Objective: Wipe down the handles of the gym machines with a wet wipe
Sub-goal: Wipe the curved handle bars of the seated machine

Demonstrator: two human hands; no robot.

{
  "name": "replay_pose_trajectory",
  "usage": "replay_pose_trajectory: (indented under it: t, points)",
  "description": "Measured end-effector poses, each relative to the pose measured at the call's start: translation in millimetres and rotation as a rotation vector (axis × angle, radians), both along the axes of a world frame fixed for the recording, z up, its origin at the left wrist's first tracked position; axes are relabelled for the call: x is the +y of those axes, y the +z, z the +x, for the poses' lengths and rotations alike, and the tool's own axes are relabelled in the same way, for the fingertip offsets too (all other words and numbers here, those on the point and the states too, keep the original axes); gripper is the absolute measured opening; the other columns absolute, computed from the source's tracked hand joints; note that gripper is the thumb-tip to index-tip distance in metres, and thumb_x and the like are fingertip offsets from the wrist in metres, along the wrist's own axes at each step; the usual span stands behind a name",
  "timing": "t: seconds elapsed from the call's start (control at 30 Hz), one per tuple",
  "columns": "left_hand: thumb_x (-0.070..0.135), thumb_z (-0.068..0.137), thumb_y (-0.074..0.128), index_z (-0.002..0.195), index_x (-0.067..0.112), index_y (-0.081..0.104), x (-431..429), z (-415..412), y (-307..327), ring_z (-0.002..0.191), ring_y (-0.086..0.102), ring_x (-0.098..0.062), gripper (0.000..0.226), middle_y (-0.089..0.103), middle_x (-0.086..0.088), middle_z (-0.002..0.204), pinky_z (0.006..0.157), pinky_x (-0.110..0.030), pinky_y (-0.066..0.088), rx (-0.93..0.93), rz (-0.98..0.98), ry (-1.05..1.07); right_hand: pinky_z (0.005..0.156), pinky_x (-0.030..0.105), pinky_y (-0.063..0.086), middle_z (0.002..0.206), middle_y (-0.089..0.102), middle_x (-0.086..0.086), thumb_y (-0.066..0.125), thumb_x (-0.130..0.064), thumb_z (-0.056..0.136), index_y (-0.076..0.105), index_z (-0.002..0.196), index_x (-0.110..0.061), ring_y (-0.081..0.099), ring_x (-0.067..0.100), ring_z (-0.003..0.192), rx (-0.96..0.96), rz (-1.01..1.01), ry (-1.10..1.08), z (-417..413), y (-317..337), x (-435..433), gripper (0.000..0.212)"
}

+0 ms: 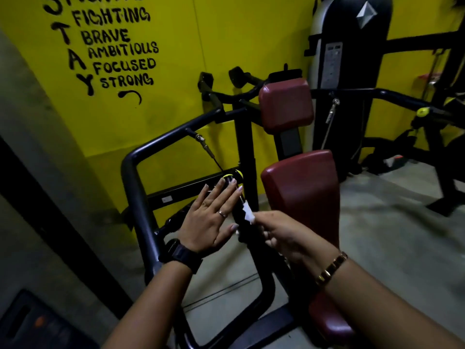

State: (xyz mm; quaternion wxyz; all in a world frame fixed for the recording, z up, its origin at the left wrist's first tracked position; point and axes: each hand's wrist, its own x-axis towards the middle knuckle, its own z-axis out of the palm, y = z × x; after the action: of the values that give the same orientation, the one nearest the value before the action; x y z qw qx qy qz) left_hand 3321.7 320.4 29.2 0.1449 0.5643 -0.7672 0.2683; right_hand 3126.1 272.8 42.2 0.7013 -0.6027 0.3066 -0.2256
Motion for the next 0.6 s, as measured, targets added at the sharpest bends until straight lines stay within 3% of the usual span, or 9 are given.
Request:
replay_pose_trajectory:
  t: [0.13, 0.2, 0.27, 0.37, 0.43, 0.47, 0.53, 0.6]
  points:
    - [0.056, 0.101, 0.011, 0.152, 0.012, 0.027, 10.2, -23.6, 4.9, 0.149, 0.015, -0.020, 0.069, 0.026, -0.005, 0.159, 0.119, -0.045, 0.013, 0.041, -0.009, 0.170, 0.074, 0.020, 0.049, 0.092, 0.067, 0.008, 0.052, -0.013, 0.095, 0.068, 0.107, -0.002, 0.063, 0.011, 0.081, -0.021, -0.046, 0.099, -9.4, -10.2, -6.1, 0.023]
    - [0.053, 0.102, 0.010, 0.151, 0.011, 0.028, 14.9, -38.6, 3.9, 0.148, 0.015, -0.020, 0.068, 0.028, -0.005, 0.158, 0.119, -0.045, 0.010, 0.064, -0.016, 0.289, 0.077, 0.023, 0.046, 0.093, 0.067, 0.002, 0.057, -0.027, 0.088, 0.065, 0.110, -0.004, 0.059, 0.010, 0.085, -0.073, -0.042, 0.122, -3.3, -5.8, -11.0, 0.033]
    - [0.051, 0.102, 0.014, 0.151, 0.010, 0.030, 17.7, -56.0, 0.4, 0.148, 0.014, -0.018, 0.066, 0.028, -0.005, 0.158, 0.118, -0.044, 0.008, 0.114, -0.026, 0.425, 0.085, 0.028, 0.045, 0.110, 0.070, 0.000, 0.056, -0.040, 0.073, 0.063, 0.120, -0.011, 0.062, 0.009, 0.096, -0.145, 0.013, 0.158, 5.2, 2.3, -21.8, 0.056]
    - [0.053, 0.092, 0.017, 0.152, 0.009, 0.022, 18.4, -81.0, 0.2, 0.149, 0.001, -0.019, 0.075, 0.014, -0.007, 0.161, 0.118, -0.042, -0.003, 0.161, 0.019, 0.619, 0.104, 0.031, 0.040, 0.123, 0.066, -0.004, 0.045, -0.051, 0.093, 0.064, 0.120, -0.022, 0.059, 0.005, 0.115, -0.240, -0.040, 0.261, 16.8, 7.4, -36.7, 0.044]
    - [0.058, 0.085, 0.008, 0.153, 0.012, 0.005, 16.8, -88.3, 0.5, 0.146, -0.017, -0.016, 0.082, -0.005, -0.003, 0.162, 0.118, -0.041, -0.013, 0.202, 0.085, 0.689, 0.113, 0.036, 0.032, 0.137, 0.056, -0.005, 0.030, -0.053, 0.101, 0.055, 0.134, -0.026, 0.049, 0.007, 0.128, -0.292, -0.082, 0.302, 18.3, -1.1, -39.7, 0.049]
    - [0.059, 0.085, 0.009, 0.154, 0.012, 0.006, 14.6, -89.3, 0.9, 0.147, -0.017, -0.015, 0.083, -0.007, -0.002, 0.162, 0.118, -0.042, -0.013, 0.217, 0.084, 0.693, 0.118, 0.038, 0.025, 0.148, 0.043, -0.003, 0.028, -0.051, 0.102, 0.042, 0.144, -0.027, 0.038, 0.008, 0.137, -0.317, -0.134, 0.309, 17.8, -9.1, -39.2, 0.051]
    - [0.058, 0.087, 0.020, 0.154, 0.012, 0.015, 13.9, -90.7, -1.5, 0.150, -0.007, -0.016, 0.082, 0.000, -0.003, 0.163, 0.120, -0.045, -0.005, 0.256, 0.041, 0.677, 0.121, 0.042, 0.013, 0.160, 0.017, -0.003, 0.028, -0.046, 0.096, 0.019, 0.149, -0.029, 0.015, 0.010, 0.147, -0.318, -0.289, 0.276, 11.3, -28.9, -29.6, 0.057]
    - [0.057, 0.085, 0.030, 0.154, 0.012, 0.009, 13.6, -92.7, -5.5, 0.151, -0.002, -0.017, 0.085, 0.003, -0.003, 0.163, 0.121, -0.046, -0.003, 0.338, 0.024, 0.650, 0.120, 0.047, 0.015, 0.158, 0.018, 0.000, 0.029, -0.042, 0.091, 0.021, 0.144, -0.030, 0.015, 0.012, 0.147, -0.349, -0.349, 0.237, -0.9, -52.4, -18.3, 0.055]
